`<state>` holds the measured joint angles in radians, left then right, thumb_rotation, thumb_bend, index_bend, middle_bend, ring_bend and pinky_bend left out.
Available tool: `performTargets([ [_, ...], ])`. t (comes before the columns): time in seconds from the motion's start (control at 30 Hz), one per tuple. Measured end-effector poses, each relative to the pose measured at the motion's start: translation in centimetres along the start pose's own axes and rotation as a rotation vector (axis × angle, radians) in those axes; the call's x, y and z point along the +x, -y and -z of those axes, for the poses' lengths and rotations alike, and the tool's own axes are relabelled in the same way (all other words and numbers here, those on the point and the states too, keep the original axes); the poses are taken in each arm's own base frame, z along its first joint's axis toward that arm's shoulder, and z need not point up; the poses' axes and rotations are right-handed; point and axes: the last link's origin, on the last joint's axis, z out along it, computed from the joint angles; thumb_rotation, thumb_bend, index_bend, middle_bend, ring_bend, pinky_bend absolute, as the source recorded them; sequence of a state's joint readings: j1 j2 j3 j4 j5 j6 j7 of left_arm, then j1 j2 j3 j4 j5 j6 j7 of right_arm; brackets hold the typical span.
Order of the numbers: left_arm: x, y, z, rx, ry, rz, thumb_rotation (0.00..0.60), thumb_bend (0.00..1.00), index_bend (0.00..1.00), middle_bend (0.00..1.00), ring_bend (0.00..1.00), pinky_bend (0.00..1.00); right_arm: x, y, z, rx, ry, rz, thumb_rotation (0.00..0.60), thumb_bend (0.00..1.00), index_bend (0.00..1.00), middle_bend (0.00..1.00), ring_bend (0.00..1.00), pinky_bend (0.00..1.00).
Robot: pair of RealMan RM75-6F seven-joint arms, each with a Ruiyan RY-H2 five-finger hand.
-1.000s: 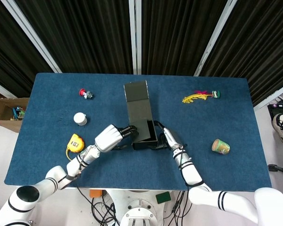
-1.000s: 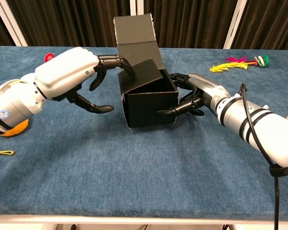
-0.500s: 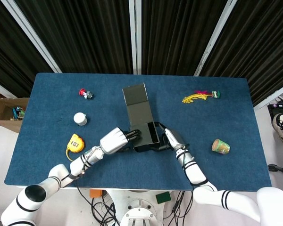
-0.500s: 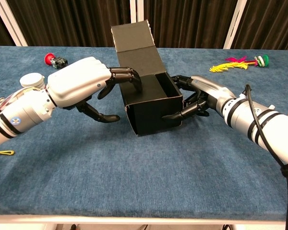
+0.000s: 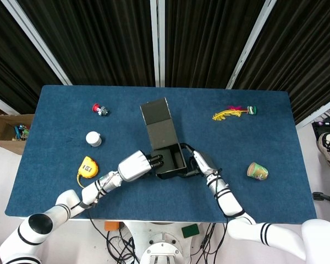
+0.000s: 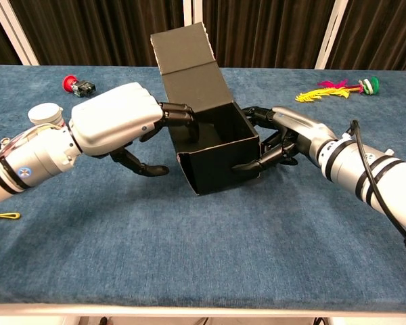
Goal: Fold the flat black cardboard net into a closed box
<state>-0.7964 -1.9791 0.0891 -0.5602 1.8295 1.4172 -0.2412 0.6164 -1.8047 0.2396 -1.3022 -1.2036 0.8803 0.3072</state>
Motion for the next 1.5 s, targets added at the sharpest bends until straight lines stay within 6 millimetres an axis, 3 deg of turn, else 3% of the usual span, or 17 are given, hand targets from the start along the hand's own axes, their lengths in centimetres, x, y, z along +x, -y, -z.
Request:
performTargets([
  [0.33, -0.7, -0.5, -0.1, -0.04, 0.067, -0.033, 0.6, 0.16, 0.45, 0.43, 0.71, 1.0, 0.2, -0.5, 0.0, -0.006, 0.001, 0.025, 0.6, 0.18, 0.21, 0.35, 0.75, 1.0],
  [0.77, -0.3, -0.2, -0.4, -0.116, 0.049, -0.16, 0.6, 0.19, 0.65, 0.57, 0.73, 1.0, -0.2, -0.5, 0.1, 0.008, -0.013, 0.008, 0.6, 0.18, 0.21, 0.35, 0.75, 1.0],
  [0.93, -0.3, -0.1, -0.4, -0.124, 0.038, -0.151, 0.6, 0.18, 0.6, 0.53, 0.73, 1.0, -0.2, -0.5, 0.1, 0.014, -0.021, 0.0, 0.6, 0.18, 0.21, 0.35, 0.75, 1.0],
  [1.07, -0.1, 0.0, -0.2, -0.109, 0.022, -0.141, 0.6, 0.15, 0.46, 0.42, 0.72, 0.99, -0.1, -0.4, 0.1, 0.017, -0.036, -0.012, 0.6, 0.18, 0.21, 0.35, 0.75, 1.0],
  [1.23, 0.6, 0.4, 0.0, -0.09, -0.012, -0.135, 0.6, 0.13, 0.35, 0.33, 0.7, 0.98, -0.1, -0.4, -0.1, 0.018, -0.053, -0.025, 0.6, 0.18, 0.21, 0.35, 0.75, 1.0],
  [1.5, 1.6, 1.1, 1.0, -0.062, -0.052, -0.161, 0.6, 0.12, 0.29, 0.27, 0.65, 0.96, 0.2, -0.3, -0.5, 0.024, -0.083, -0.055, 0.6, 0.18, 0.21, 0.35, 0.75, 1.0],
])
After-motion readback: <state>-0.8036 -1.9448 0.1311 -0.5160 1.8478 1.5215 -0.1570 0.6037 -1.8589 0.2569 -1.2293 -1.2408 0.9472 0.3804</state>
